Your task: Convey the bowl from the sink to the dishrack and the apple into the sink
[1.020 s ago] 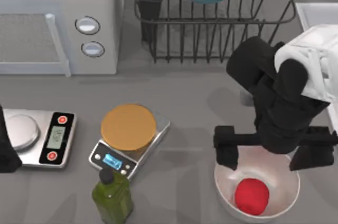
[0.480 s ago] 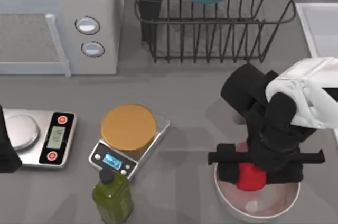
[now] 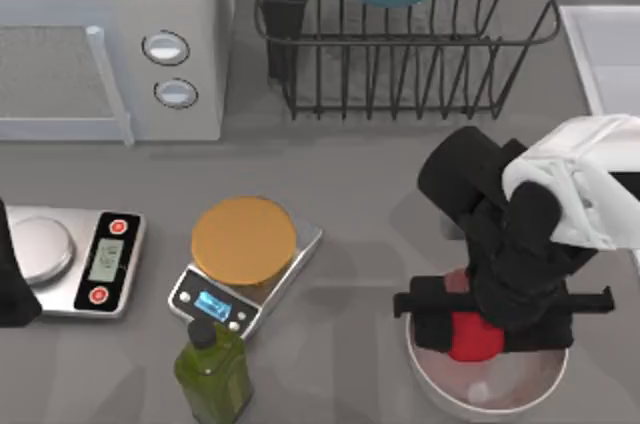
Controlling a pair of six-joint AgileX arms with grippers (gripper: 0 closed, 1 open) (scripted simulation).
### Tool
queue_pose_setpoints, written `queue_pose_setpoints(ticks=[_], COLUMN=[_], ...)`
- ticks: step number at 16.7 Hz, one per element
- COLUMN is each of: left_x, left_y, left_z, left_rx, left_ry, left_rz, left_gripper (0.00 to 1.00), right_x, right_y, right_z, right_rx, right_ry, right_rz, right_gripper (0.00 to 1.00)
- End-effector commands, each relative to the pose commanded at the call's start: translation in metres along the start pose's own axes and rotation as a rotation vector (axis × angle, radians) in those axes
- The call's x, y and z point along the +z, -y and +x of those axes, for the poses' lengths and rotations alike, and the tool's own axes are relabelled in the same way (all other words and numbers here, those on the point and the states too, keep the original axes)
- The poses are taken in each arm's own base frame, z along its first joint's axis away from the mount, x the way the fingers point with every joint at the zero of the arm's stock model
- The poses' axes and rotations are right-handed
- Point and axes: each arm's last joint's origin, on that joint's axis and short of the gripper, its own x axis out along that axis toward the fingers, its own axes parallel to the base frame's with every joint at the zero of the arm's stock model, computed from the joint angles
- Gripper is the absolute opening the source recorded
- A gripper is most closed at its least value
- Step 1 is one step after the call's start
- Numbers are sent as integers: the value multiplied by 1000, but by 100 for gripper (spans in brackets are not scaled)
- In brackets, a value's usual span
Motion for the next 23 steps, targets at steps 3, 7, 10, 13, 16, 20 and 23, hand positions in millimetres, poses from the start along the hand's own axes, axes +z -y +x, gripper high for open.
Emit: queue_pose_setpoints(ticks=[3,7,10,13,16,20,23], left_x=[0,0,0,0,0,0,0], left_y=[0,0,0,0,0,0,0], left_z=[0,0,0,0,0,0,0], left_rx=[0,0,0,0,0,0,0], left_ry=[0,0,0,0,0,0,0], left_rz=[0,0,0,0,0,0,0], left_gripper=[100,100,100,100,100,100,100], right_x=[0,0,0,0,0,-6,-2], right_y=[0,0,0,0,0,-4,-7], right_z=[0,0,0,0,0,-19,-37], right_rx=[0,0,0,0,0,27,33], right_ry=[0,0,0,0,0,18,25], right_rz=[0,0,0,0,0,-14,-14], right_gripper=[55,25,2,0,0,0,0])
